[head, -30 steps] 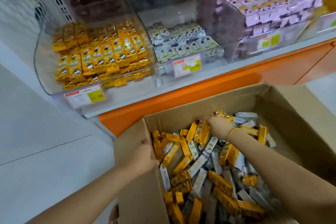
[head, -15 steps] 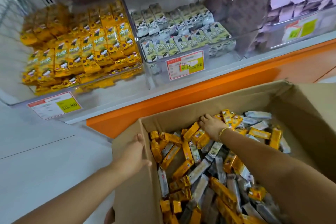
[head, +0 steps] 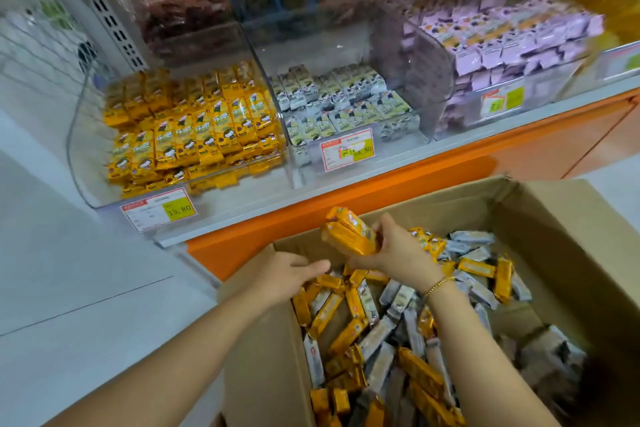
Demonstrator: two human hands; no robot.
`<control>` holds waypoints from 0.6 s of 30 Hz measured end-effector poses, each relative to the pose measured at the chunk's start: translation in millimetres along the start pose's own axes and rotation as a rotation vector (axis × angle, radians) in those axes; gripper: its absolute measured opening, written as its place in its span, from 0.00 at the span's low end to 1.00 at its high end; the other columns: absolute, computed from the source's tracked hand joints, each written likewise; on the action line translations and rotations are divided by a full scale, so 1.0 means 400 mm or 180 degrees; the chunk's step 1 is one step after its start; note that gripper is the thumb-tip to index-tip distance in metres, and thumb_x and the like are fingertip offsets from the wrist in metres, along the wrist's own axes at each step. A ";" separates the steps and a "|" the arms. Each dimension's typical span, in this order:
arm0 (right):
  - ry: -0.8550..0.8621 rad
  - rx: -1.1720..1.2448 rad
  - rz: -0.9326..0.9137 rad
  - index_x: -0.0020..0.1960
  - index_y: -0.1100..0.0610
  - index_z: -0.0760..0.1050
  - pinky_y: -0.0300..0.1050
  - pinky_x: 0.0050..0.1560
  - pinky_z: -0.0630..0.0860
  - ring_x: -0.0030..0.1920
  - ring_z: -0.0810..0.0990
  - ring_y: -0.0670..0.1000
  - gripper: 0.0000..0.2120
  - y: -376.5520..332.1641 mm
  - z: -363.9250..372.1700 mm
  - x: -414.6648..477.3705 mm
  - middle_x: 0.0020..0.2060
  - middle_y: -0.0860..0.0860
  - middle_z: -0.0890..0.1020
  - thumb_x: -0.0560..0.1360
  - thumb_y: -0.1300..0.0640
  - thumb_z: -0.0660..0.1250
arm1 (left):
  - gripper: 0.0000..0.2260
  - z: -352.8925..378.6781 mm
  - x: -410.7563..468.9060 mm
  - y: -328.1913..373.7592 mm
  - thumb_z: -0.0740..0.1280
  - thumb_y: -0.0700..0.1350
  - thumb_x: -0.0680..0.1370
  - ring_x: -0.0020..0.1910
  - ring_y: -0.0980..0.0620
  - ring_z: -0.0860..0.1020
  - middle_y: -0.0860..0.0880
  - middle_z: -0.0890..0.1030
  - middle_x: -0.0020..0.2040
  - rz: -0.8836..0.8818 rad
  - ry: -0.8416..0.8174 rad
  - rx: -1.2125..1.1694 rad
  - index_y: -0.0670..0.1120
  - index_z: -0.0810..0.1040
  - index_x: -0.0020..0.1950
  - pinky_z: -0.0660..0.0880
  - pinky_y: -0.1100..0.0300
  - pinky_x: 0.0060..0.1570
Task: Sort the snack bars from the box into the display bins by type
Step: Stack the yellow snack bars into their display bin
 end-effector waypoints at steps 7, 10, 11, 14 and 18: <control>0.0851 0.0300 -0.0701 0.52 0.53 0.64 0.40 0.39 0.76 0.41 0.79 0.45 0.27 -0.287 -0.071 -0.151 0.42 0.45 0.79 0.64 0.45 0.77 | 0.16 -0.083 -0.130 0.107 0.72 0.47 0.69 0.41 0.50 0.84 0.43 0.85 0.44 0.0359 0.0349 -0.2218 0.39 0.81 0.52 0.80 0.62 0.38; 0.0822 0.1224 -0.1026 0.50 0.55 0.71 0.45 0.45 0.79 0.42 0.81 0.44 0.12 -0.338 -0.089 -0.192 0.41 0.48 0.82 0.73 0.51 0.71 | 0.12 -0.133 -0.171 0.130 0.68 0.45 0.70 0.43 0.51 0.84 0.44 0.85 0.45 0.0512 0.0111 -0.2527 0.41 0.80 0.51 0.80 0.60 0.44; 0.0812 0.1551 -0.1067 0.49 0.56 0.73 0.47 0.46 0.79 0.44 0.82 0.46 0.09 -0.346 -0.095 -0.200 0.42 0.50 0.83 0.74 0.53 0.70 | 0.12 -0.148 -0.185 0.139 0.67 0.44 0.72 0.45 0.50 0.84 0.43 0.85 0.47 0.0572 0.0010 -0.2630 0.41 0.80 0.52 0.81 0.58 0.46; 0.0739 0.2226 -0.1058 0.52 0.55 0.75 0.47 0.45 0.77 0.43 0.82 0.49 0.12 -0.377 -0.093 -0.212 0.42 0.52 0.84 0.72 0.51 0.68 | 0.10 -0.179 -0.223 0.162 0.63 0.40 0.76 0.47 0.48 0.84 0.42 0.84 0.49 0.0685 -0.0222 -0.2967 0.40 0.79 0.55 0.81 0.57 0.45; 0.0659 0.2489 -0.1037 0.55 0.57 0.74 0.40 0.34 0.72 0.31 0.74 0.43 0.07 -0.426 -0.062 -0.208 0.28 0.46 0.79 0.77 0.58 0.65 | 0.13 -0.204 -0.268 0.195 0.67 0.40 0.70 0.46 0.49 0.83 0.43 0.84 0.50 0.0990 -0.0354 -0.2779 0.41 0.80 0.54 0.80 0.61 0.41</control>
Point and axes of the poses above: each hand's wrist, its own x-axis towards the middle knuckle, its own z-axis out of the palm, y = z × x, the point moved 10 cm from there along x, towards the middle knuckle
